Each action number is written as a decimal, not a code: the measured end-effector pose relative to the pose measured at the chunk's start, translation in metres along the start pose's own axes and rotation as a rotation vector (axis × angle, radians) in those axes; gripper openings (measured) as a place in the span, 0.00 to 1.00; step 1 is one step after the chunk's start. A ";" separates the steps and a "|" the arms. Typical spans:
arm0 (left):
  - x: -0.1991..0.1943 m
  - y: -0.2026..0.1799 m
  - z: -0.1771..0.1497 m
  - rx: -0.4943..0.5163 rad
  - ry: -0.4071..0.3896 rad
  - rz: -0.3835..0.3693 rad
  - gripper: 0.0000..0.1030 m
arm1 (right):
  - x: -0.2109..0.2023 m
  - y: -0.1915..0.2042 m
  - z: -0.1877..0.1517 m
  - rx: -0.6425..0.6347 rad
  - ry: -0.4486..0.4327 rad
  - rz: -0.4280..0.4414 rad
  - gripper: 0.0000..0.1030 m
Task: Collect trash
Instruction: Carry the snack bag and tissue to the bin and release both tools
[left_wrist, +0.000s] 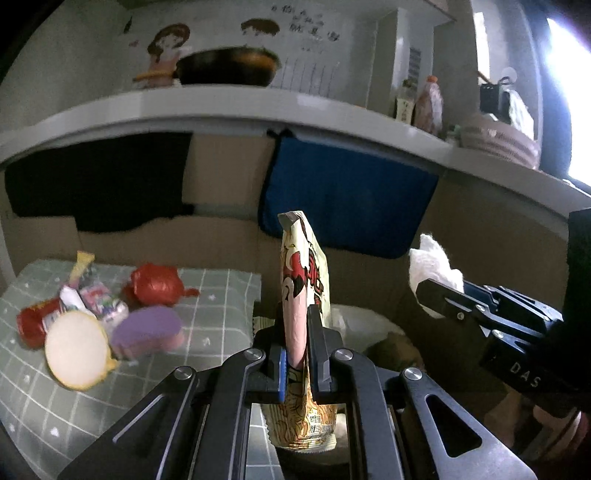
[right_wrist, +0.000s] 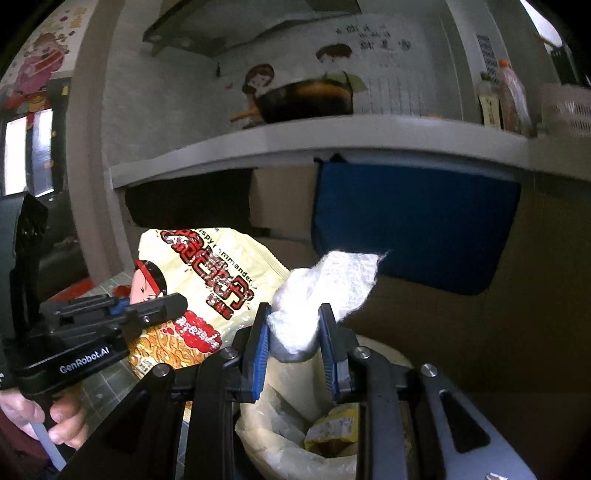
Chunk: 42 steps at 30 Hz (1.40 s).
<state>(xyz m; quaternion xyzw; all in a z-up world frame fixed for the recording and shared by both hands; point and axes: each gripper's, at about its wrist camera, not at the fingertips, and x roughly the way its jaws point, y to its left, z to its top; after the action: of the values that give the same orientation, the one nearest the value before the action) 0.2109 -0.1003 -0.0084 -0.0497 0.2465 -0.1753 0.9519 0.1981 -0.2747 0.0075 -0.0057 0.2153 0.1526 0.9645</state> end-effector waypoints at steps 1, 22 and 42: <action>0.005 0.000 -0.002 -0.006 0.006 0.006 0.09 | 0.004 -0.002 0.000 0.003 0.006 0.000 0.23; 0.088 0.019 -0.023 -0.131 0.101 -0.058 0.09 | 0.067 -0.047 -0.031 0.105 0.122 -0.027 0.23; 0.078 0.054 -0.029 -0.201 0.191 -0.142 0.44 | 0.085 -0.045 -0.050 0.110 0.165 -0.024 0.46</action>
<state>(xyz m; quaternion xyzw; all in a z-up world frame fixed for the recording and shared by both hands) 0.2773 -0.0784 -0.0789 -0.1451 0.3481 -0.2205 0.8995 0.2640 -0.2964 -0.0756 0.0319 0.3021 0.1281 0.9441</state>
